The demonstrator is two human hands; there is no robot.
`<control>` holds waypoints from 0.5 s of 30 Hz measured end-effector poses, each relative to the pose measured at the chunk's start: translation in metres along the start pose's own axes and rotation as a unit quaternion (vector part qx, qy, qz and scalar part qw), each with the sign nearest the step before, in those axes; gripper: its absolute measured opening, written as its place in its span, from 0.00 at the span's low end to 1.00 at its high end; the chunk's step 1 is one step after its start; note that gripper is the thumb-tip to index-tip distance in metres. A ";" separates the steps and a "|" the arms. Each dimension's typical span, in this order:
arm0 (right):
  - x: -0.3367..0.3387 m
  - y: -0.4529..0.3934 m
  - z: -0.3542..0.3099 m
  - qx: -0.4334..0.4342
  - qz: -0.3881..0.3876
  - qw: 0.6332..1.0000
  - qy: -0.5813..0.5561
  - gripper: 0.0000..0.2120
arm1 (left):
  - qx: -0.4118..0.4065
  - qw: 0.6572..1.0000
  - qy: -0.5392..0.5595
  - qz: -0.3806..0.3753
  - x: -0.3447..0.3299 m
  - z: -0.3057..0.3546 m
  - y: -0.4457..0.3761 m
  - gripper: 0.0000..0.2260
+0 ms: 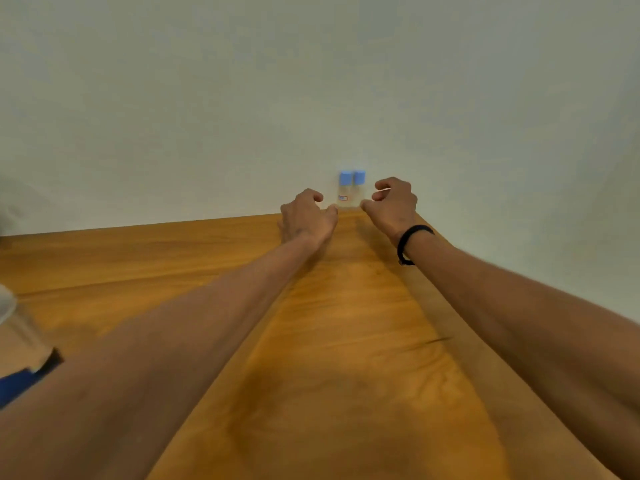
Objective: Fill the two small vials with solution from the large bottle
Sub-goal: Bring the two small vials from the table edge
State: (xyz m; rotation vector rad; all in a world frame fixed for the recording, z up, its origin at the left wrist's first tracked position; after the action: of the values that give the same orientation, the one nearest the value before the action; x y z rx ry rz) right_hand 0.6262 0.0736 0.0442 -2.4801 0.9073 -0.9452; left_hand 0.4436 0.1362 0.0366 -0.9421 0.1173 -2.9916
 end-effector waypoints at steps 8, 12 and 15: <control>-0.018 -0.042 0.035 -0.050 -0.022 0.998 -0.031 0.24 | 0.045 0.996 -0.070 0.017 -0.041 0.016 -0.040 0.21; -0.027 -0.046 0.031 -0.041 -0.029 0.998 -0.045 0.24 | 0.020 0.998 -0.054 -0.005 -0.056 0.021 -0.048 0.17; -0.029 -0.039 0.019 -0.034 -0.037 0.996 -0.068 0.26 | 0.011 1.000 -0.018 -0.013 -0.055 0.020 -0.047 0.17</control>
State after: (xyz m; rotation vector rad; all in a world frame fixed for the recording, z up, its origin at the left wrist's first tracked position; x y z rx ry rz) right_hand 0.6406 0.1233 0.0364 -2.6152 0.8213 -0.7690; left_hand 0.5011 0.1830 0.0252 -1.0013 0.0714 -2.9902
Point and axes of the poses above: each hand's wrist, its own y-axis away from the middle knuckle, its own x-axis out of the back of the hand, z = x × y, the point moved 7 cm from there along -y, towards the middle knuckle, and after that the axes turned 15 degrees about x, right-handed, at the moved point
